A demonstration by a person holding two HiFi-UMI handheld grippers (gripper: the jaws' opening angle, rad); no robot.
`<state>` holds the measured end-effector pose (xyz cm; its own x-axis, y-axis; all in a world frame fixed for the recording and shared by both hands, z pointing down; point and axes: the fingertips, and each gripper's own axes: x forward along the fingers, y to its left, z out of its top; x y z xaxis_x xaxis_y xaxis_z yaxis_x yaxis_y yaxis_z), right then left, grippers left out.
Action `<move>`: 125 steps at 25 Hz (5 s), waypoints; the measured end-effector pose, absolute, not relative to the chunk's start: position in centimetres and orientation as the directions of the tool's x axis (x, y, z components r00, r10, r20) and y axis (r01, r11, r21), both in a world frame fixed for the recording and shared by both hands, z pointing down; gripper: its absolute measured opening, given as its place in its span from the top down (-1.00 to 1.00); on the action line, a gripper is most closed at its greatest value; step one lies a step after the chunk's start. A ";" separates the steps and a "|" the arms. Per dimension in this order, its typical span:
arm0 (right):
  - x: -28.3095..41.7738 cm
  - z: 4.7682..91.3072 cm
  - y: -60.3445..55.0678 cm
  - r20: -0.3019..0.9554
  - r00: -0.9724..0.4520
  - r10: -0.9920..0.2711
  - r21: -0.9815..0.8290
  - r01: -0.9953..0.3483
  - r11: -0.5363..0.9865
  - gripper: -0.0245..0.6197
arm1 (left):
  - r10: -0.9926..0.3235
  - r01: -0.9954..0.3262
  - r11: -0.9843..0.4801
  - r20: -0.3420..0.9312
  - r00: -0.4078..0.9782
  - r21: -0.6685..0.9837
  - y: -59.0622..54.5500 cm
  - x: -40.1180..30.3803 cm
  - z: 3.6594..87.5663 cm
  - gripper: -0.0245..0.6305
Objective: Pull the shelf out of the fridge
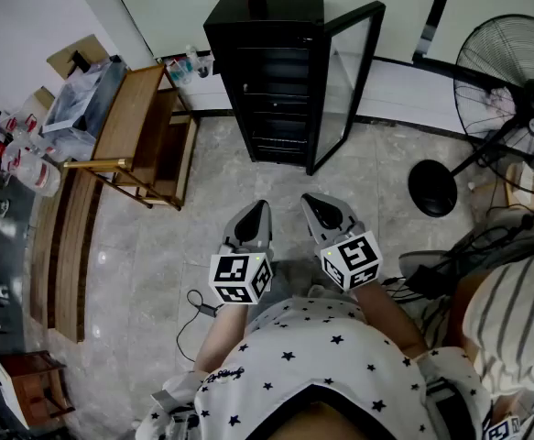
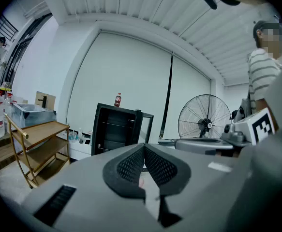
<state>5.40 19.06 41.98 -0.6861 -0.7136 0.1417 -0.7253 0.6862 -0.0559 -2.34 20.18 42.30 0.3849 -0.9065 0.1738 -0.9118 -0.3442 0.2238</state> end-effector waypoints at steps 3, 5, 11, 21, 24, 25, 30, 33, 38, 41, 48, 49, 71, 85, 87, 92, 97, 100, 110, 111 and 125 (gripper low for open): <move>4.4 41.9 18.5 0.138 -0.684 -0.717 -0.057 -0.728 0.683 0.94 | -0.904 -0.911 -0.349 0.177 0.390 0.221 19.7 -3.3 42.3 0.89; 3.7 41.9 18.2 0.137 -0.681 -0.719 -0.056 -0.730 0.681 0.94 | -0.902 -0.910 -0.353 0.179 0.393 0.218 19.2 -3.9 42.4 0.89; 2.7 42.2 17.1 0.153 -0.662 -0.734 -0.059 -0.747 0.662 0.94 | -0.894 -0.900 -0.370 0.176 0.413 0.230 17.7 -5.2 42.7 0.89; 0.8 42.6 14.1 0.145 -0.656 -0.740 -0.070 -0.753 0.654 0.94 | -0.895 -0.896 -0.356 0.178 0.408 0.264 14.5 -7.3 43.7 0.89; 0.1 42.2 13.1 0.136 -0.654 -0.744 -0.075 -0.756 0.651 0.94 | -0.893 -0.893 -0.359 0.179 0.413 0.270 13.4 -7.9 43.7 0.89; -0.2 42.3 12.7 0.139 -0.652 -0.745 -0.075 -0.757 0.649 0.94 | -0.892 -0.892 -0.362 0.178 0.416 0.270 12.9 -8.1 43.6 0.89; -1.5 42.7 10.9 0.148 -0.636 -0.757 -0.091 -0.771 0.630 0.94 | -0.879 -0.882 -0.386 0.182 0.440 0.271 10.8 -9.2 43.7 0.89; -2.6 42.7 9.6 0.145 -0.623 -0.769 -0.093 -0.782 0.617 0.94 | -0.870 -0.874 -0.404 0.183 0.458 0.269 9.5 -10.2 43.8 0.89; -4.4 43.0 7.6 0.146 -0.586 -0.797 -0.101 -0.810 0.577 0.94 | -0.851 -0.860 -0.435 0.190 0.489 0.265 7.6 -12.3 43.9 0.89; -5.9 43.2 6.5 0.147 -0.568 -0.810 -0.111 -0.823 0.557 0.94 | -0.840 -0.853 -0.451 0.198 0.505 0.263 6.4 -13.8 44.1 0.89; -9.1 44.0 4.5 0.154 -0.537 -0.829 -0.119 -0.843 0.524 0.94 | -0.821 -0.839 -0.475 0.209 0.531 0.265 3.8 -17.0 44.7 0.89; -9.5 44.1 4.2 0.153 -0.533 -0.832 -0.120 -0.846 0.519 0.94 | -0.819 -0.837 -0.478 0.209 0.534 0.265 3.5 -17.4 44.9 0.89; -7.4 43.9 -7.8 0.140 -0.544 -0.827 -0.082 -0.839 0.538 0.94 | -0.852 -0.845 -0.388 0.207 0.481 0.368 -9.2 -17.2 46.9 0.89; -2.3 43.0 -18.3 0.140 -0.608 -0.782 -0.075 -0.794 0.603 0.94 | -0.886 -0.814 -0.261 0.205 0.415 0.519 -21.0 -12.9 47.8 0.89; -1.6 43.1 -19.4 0.141 -0.614 -0.776 -0.078 -0.789 0.610 0.94 | -0.891 -0.793 -0.238 0.199 0.408 0.560 -22.5 -12.3 48.3 0.89; 0.0 43.5 -21.6 0.144 -0.627 -0.765 -0.079 -0.778 0.623 0.94 | -0.902 -0.678 -0.166 0.168 0.399 0.716 -26.4 -11.1 50.1 0.89; 1.4 44.1 -23.3 0.151 -0.644 -0.750 -0.092 -0.765 0.638 0.94 | -0.918 -0.495 -0.117 0.096 0.384 0.861 -30.5 -9.9 51.3 0.89; 2.4 44.6 -24.1 0.154 -0.646 -0.747 -0.109 -0.763 0.637 0.94 | -0.922 -0.416 -0.128 0.047 0.385 0.900 -32.8 -8.7 51.7 0.89; 4.0 45.7 -26.0 0.165 -0.646 -0.746 -0.149 -0.764 0.628 0.94 | -0.937 -0.260 -0.133 -0.036 0.347 0.956 -39.4 -7.4 53.2 0.57; 4.0 45.8 -26.1 0.168 -0.646 -0.745 -0.150 -0.763 0.628 0.94 | -0.938 -0.250 -0.133 -0.041 0.344 0.959 -39.9 -7.3 53.4 0.52; 4.6 46.8 -26.7 0.204 -0.645 -0.736 -0.148 -0.764 0.628 0.94 | -0.958 -0.074 -0.087 -0.063 0.281 0.993 -47.0 -7.0 56.2 0.40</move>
